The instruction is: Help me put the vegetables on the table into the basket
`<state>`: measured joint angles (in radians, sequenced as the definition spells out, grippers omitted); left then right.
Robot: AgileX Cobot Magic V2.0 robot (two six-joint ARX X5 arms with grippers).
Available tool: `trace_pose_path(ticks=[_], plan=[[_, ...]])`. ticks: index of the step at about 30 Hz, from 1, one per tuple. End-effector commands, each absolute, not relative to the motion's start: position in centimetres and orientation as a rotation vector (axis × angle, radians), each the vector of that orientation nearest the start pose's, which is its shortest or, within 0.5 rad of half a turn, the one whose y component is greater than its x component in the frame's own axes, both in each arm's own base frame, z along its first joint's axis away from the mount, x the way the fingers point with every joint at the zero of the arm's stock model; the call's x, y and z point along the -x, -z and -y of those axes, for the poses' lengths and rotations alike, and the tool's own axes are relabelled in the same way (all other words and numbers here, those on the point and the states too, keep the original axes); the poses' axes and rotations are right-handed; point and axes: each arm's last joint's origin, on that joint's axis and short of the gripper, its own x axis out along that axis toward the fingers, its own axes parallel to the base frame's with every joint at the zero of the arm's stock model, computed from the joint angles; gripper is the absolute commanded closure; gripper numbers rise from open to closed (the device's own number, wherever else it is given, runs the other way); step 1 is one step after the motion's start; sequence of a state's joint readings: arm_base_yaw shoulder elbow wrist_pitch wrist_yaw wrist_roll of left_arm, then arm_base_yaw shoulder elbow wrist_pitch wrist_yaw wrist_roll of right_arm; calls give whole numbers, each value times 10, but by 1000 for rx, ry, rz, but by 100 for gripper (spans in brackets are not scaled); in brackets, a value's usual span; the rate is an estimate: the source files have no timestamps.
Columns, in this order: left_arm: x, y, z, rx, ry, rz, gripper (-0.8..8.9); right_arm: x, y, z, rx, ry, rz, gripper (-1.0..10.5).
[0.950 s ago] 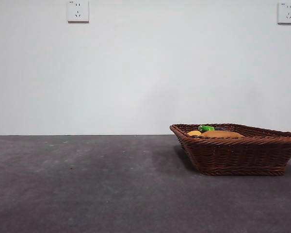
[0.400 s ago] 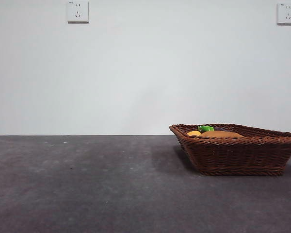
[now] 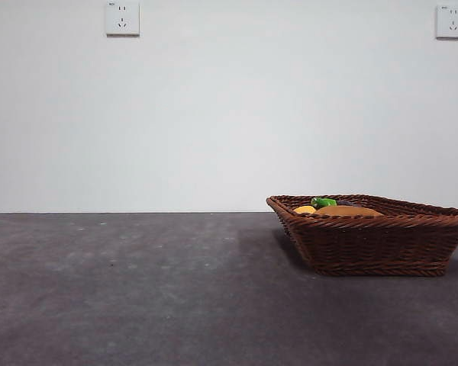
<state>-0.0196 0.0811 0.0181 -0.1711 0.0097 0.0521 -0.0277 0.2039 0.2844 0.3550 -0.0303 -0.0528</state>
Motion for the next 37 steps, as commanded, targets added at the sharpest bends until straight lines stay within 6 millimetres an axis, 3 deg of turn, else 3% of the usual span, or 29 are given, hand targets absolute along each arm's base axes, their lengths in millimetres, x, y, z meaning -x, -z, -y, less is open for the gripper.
trace_pose_path(ticks=[1,7,15,25,37], plan=[[-100,-144,2,-56,30,-239,817,-91,-239,1,63,-1,361,946],[-100,-144,2,-56,30,-239,817,-96,-200,2,32,-13,104,946],[-100,-144,2,-56,31,-239,817,-98,-168,4,-6,43,6,946],[-100,-144,2,-56,30,-239,817,-96,-150,6,-5,115,-180,946],[-100,-144,2,-56,31,-241,817,-96,-150,6,-5,108,-178,946]])
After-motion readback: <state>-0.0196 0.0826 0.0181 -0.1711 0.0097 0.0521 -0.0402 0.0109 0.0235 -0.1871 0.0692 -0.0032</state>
